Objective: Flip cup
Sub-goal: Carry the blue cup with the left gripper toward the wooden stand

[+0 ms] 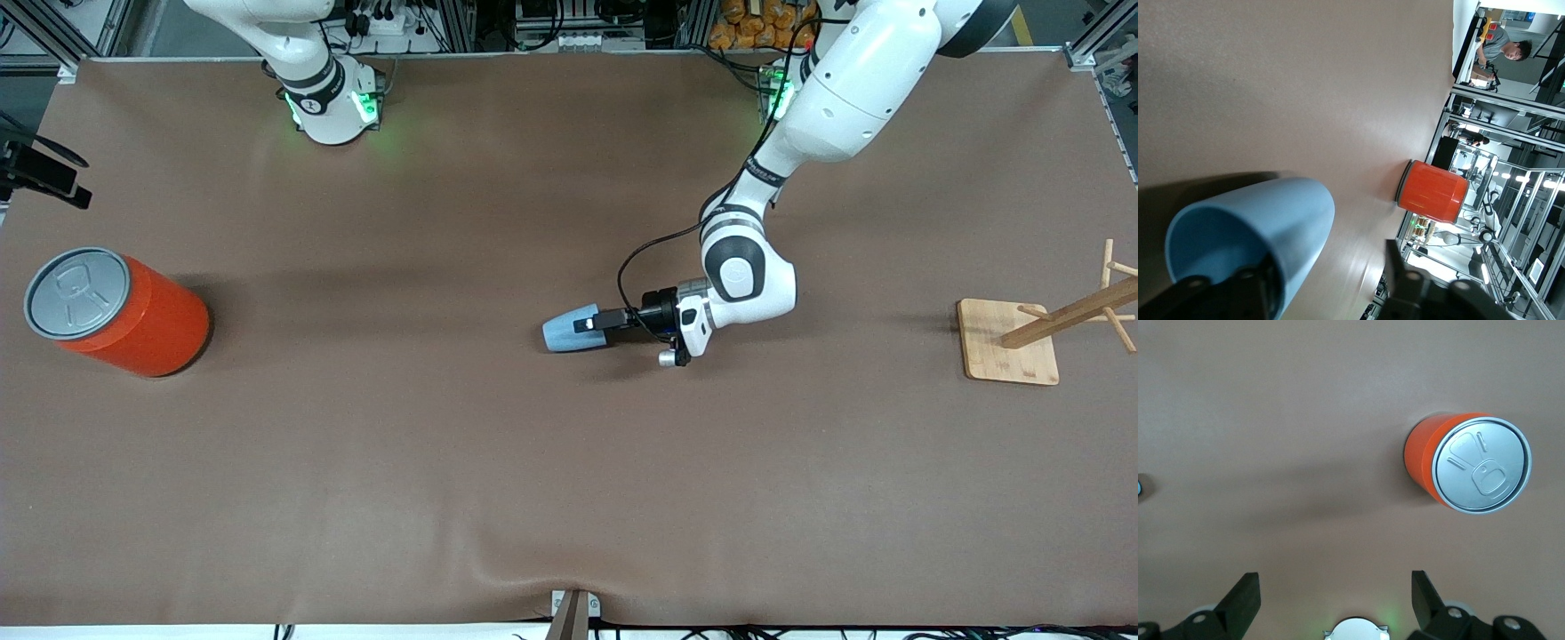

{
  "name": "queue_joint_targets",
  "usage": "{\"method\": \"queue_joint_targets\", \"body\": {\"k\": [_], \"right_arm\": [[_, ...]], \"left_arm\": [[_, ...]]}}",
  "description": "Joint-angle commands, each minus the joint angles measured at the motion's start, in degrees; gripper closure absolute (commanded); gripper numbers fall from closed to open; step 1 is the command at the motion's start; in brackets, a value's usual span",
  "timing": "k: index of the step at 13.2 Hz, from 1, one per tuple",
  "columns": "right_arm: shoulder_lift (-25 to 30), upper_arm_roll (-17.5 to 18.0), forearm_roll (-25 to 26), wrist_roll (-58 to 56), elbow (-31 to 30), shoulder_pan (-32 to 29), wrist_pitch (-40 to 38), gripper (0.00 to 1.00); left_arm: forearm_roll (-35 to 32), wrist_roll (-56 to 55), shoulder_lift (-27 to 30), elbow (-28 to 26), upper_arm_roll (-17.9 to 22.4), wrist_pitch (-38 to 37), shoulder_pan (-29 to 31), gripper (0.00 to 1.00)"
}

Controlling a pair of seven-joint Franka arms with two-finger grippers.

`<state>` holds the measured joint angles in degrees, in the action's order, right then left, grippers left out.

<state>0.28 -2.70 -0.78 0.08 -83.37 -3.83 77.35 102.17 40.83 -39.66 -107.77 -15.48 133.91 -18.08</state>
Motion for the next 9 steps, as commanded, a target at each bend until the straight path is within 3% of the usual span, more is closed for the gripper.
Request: {"method": "queue_joint_targets", "body": {"k": [1,3,9], "right_arm": [[-0.63,1.2,0.43,-1.13,1.45,-1.09,-0.1,0.0],[-0.63,1.29,-0.01,-0.61,1.63,-1.09,0.6,0.0],[-0.72,1.29,-0.1,-0.52,1.63,0.4,1.66,0.0]], "left_arm": [[1.1,3.28,-1.64,1.16,0.1,1.0,0.15,0.79],[1.01,5.56,-2.44,1.07,0.18,0.92,0.33,0.98],[0.57,4.52,-0.34,1.86,0.45,0.74,1.12,1.0]]}}
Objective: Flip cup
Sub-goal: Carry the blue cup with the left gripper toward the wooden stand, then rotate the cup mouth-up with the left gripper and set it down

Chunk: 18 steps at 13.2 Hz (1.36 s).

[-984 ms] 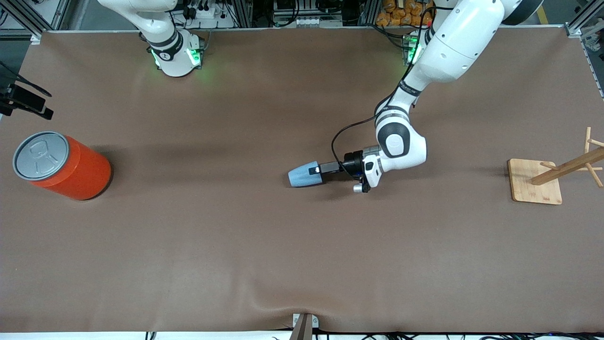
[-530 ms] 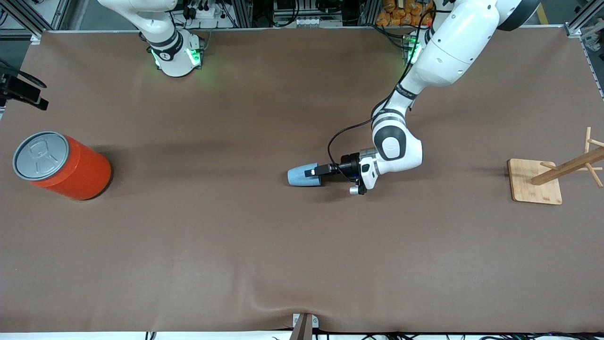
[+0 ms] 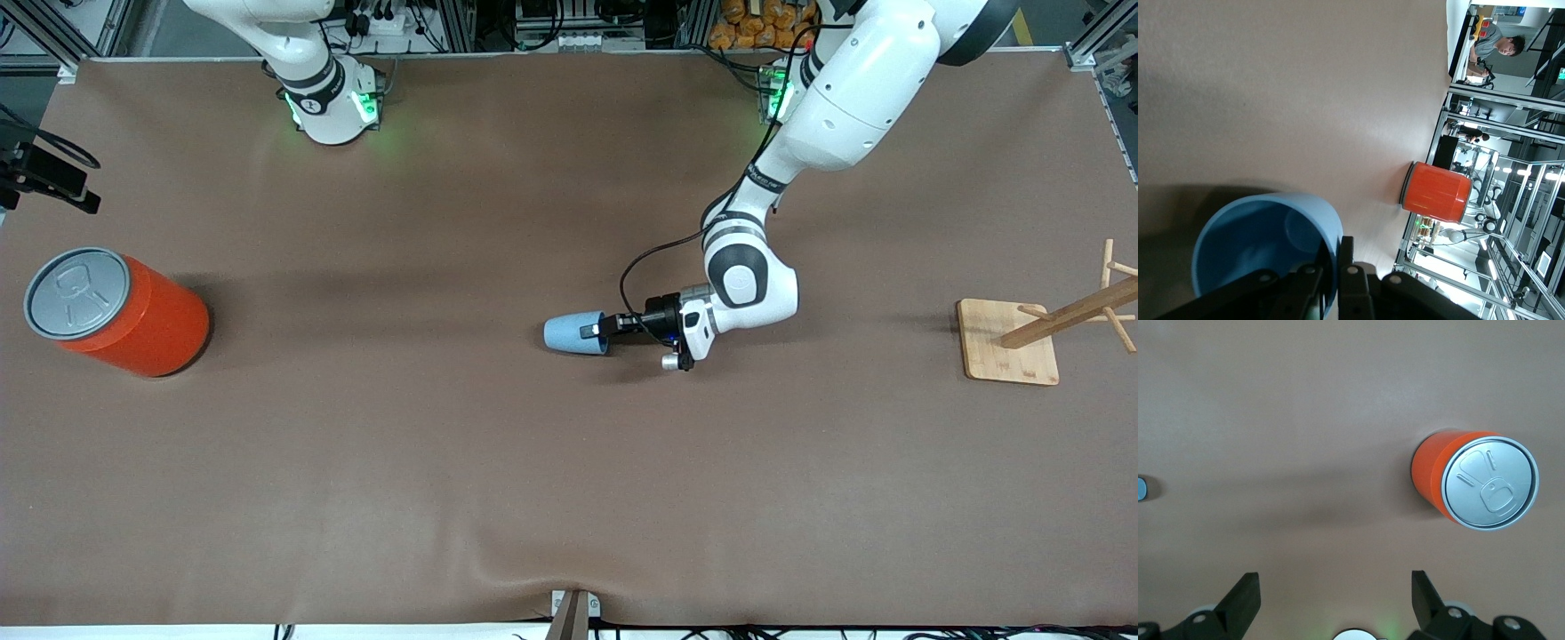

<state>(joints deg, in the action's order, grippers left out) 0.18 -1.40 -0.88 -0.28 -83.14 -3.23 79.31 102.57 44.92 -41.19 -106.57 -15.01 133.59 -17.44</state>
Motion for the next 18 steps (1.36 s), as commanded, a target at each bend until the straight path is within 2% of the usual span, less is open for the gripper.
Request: {"method": "queue_joint_targets", "body": {"k": [1,3,5,7,11,13,15,17,18], "right_arm": [[-0.62,-0.19,0.0,-0.15,1.41,-0.54,-0.29,0.0],[-0.62,-0.27,0.35,-0.15,1.41,-0.63,-0.29,0.0],[-0.62,-0.27,0.36,-0.15,1.41,-0.63,-0.29,0.0],[-0.62,-0.27,-0.08,-0.15,1.49,-0.63,-0.21,0.0],[-0.62,-0.36,-0.44,-0.15,1.41,-0.63,0.58,0.0],[-0.62,-0.45,-0.43,-0.15,1.41,-0.72,0.58,0.0],[-0.97,-0.45,-0.61,-0.24,1.41,-0.72,0.67,0.0],[-1.15,-0.36,-0.7,-0.24,1.14,-0.37,1.72,0.0],[-1.41,-0.36,-0.7,-0.24,1.05,-0.28,1.73,0.0]], "left_arm": [[-0.87,-1.66,2.6,0.93,0.06,1.06,0.39,1.0],[-8.39,-12.6,5.84,2.33,0.24,1.06,0.48,1.0],[-22.87,-28.24,10.06,4.17,0.07,0.88,2.84,1.0],[-33.7,-37.59,14.72,4.27,0.15,-2.78,6.18,1.0],[-62.85,-45.94,22.54,3.3,0.33,-10.51,13.12,1.0],[-82.01,-49.66,25.62,2.26,0.15,-14.39,15.68,1.0],[-88.83,-48.01,28.0,-1.34,-0.37,-16.08,20.76,1.0],[-102.42,-47.3,28.28,-3.64,-0.37,-14.5,23.66,1.0],[-104.57,-47.12,28.36,-5.56,-0.37,-13.89,25.33,1.0]]}}
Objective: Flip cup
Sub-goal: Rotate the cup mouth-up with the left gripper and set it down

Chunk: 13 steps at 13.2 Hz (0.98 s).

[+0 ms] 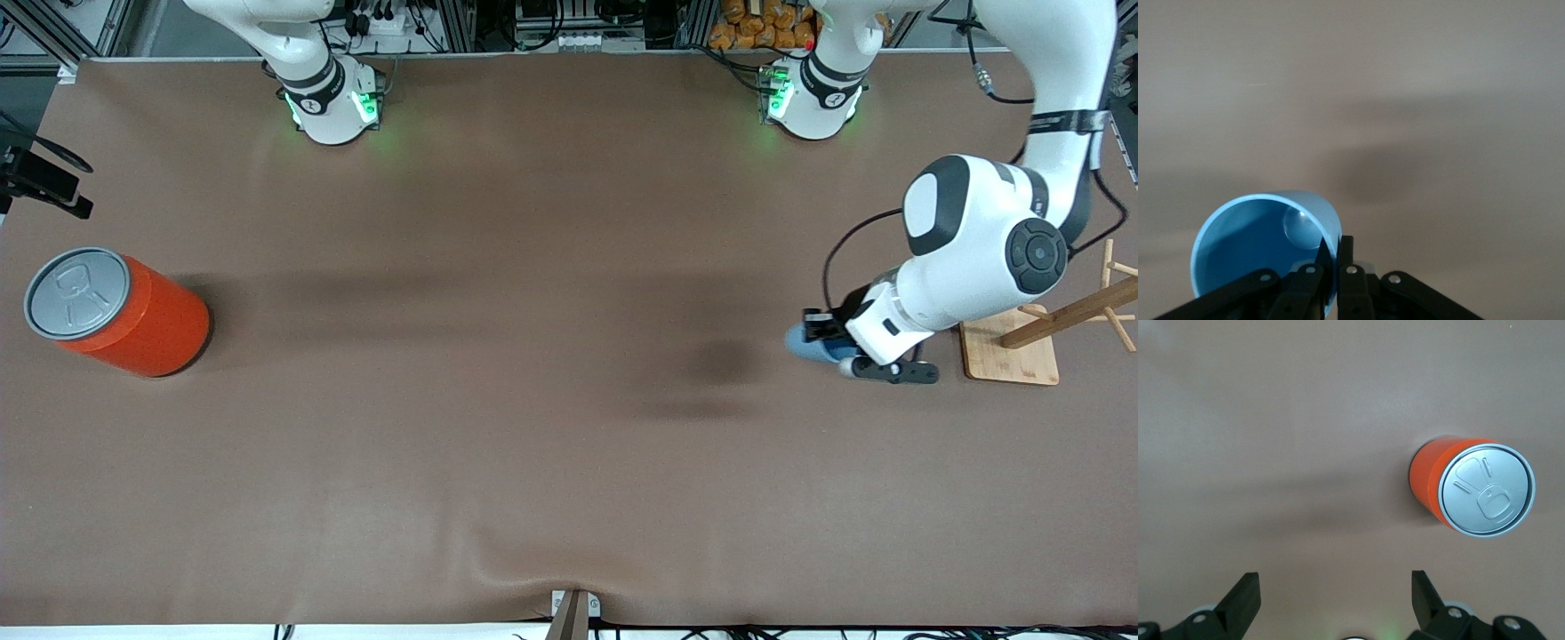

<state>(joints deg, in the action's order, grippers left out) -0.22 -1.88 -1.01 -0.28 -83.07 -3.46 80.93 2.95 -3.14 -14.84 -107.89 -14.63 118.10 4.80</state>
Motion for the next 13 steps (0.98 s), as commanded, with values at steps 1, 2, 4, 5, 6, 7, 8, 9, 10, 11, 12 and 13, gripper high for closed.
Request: {"method": "queue_joint_targets", "body": {"k": [1,2,4,5,6,7,8,9,10,11,12,13], "right_arm": [[-0.92,0.13,-0.4,-0.24,1.07,-0.23,0.19,0.0],[-0.92,0.04,-0.22,-0.24,1.33,-0.41,0.19,0.0],[-0.66,0.12,-0.13,-0.24,1.42,-0.24,0.1,0.0],[-0.48,0.13,0.21,-0.24,1.42,-0.24,0.1,0.0],[-0.4,-0.05,0.22,-0.24,1.42,-0.32,-0.07,0.0],[-0.4,-0.14,0.22,-0.24,1.42,-0.85,-0.33,0.0],[-0.4,-0.14,0.22,-0.24,1.42,-1.46,-0.34,0.0],[-0.4,-0.14,0.04,-0.24,1.42,-1.64,-0.42,0.0],[-0.22,-0.14,-0.13,-0.24,1.42,-1.64,-0.42,0.0],[-0.13,-0.14,-0.4,-0.16,1.42,-1.56,-0.42,0.0],[-0.13,-0.14,-0.48,-0.07,1.42,-1.55,-0.42,0.0],[-0.13,-0.14,-0.49,-0.07,1.42,-1.64,-0.42,0.0]], "left_arm": [[-7.23,1.03,2.87,-7.39,-0.66,4.4,3.46,1.0],[-10.39,1.03,5.06,-12.99,-0.75,11.12,4.94,1.0],[-11.21,-0.28,6.14,-19.63,-0.93,19.7,5.31,1.0],[-11.21,-1.07,6.31,-19.81,-1.01,19.8,5.22,1.0],[-11.21,-2.65,6.31,-20.43,-2.06,19.89,5.22,1.0],[-11.39,-3.7,5.79,-21.82,-2.59,22.5,5.22,1.0],[-11.48,-3.8,5.52,-22.62,-2.6,25.57,5.31,1.0],[-11.48,-4.06,5.0,-22.11,-2.6,25.87,5.31,1.0],[-11.39,-4.24,3.95,-21.93,-2.68,26.74,5.31,1.0],[-11.39,-4.24,3.07,-21.93,-2.69,28.75,5.39,1.0],[-11.3,-4.42,2.45,-21.84,-2.69,29.2,5.31,1.0],[-11.04,-4.59,2.1,-21.84,-2.69,29.21,5.13,1.0]]}}
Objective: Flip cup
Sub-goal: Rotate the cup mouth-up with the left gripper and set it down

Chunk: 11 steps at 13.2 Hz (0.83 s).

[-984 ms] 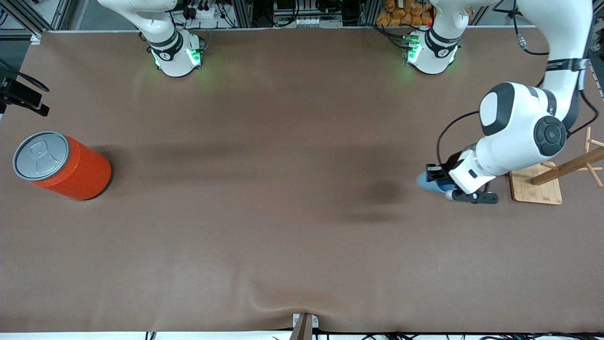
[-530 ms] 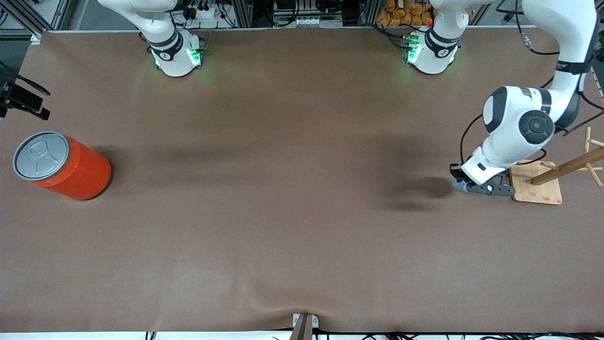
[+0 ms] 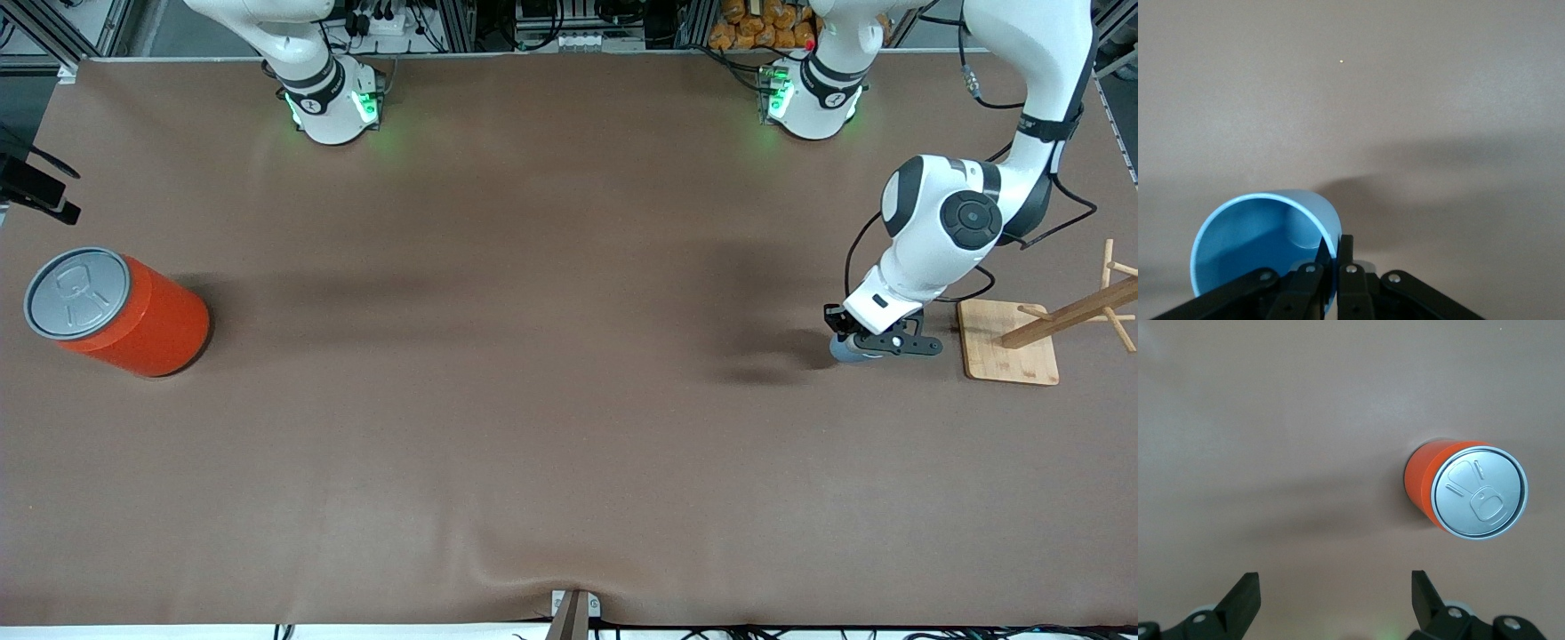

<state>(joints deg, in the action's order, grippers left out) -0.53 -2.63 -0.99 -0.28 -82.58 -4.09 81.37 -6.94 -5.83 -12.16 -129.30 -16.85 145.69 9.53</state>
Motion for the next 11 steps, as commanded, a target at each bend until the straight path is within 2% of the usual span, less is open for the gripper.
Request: {"method": "queue_joint_targets", "body": {"k": [1,2,3,4,5,8,11], "right_arm": [[0.18,0.61,-0.51,-0.07,0.93,-1.01,-0.86,0.0],[0.18,0.61,-0.51,-0.07,0.93,-1.01,-0.95,0.0],[0.18,0.61,-0.51,-0.16,0.93,-1.01,-0.95,0.0],[0.18,0.61,-0.51,-0.16,0.93,-0.92,-0.95,0.0],[0.18,0.61,-0.51,-0.16,0.93,-0.92,-0.95,0.0],[0.18,0.61,-0.51,-0.68,0.93,-1.01,-1.04,0.0],[0.18,0.7,-0.42,-0.77,0.93,-0.92,-1.04,0.0]], "left_arm": [[-1.06,-3.21,-1.28,-0.34,-0.47,1.79,-0.03,1.0],[-1.05,-3.92,-2.5,0.7,-0.47,1.79,-0.3,0.85],[-1.05,-3.92,-3.03,1.15,-0.47,1.79,-0.3,0.6],[-1.14,-3.84,-2.87,1.24,-0.55,1.79,-0.3,0.26],[-1.14,-3.49,-2.52,1.5,-0.56,1.62,-0.3,0.0],[-1.06,-3.31,-1.73,3.34,-1.61,0.4,-0.04,0.0],[-0.97,-3.75,-0.41,8.86,-2.66,-8.28,-0.12,0.0]]}}
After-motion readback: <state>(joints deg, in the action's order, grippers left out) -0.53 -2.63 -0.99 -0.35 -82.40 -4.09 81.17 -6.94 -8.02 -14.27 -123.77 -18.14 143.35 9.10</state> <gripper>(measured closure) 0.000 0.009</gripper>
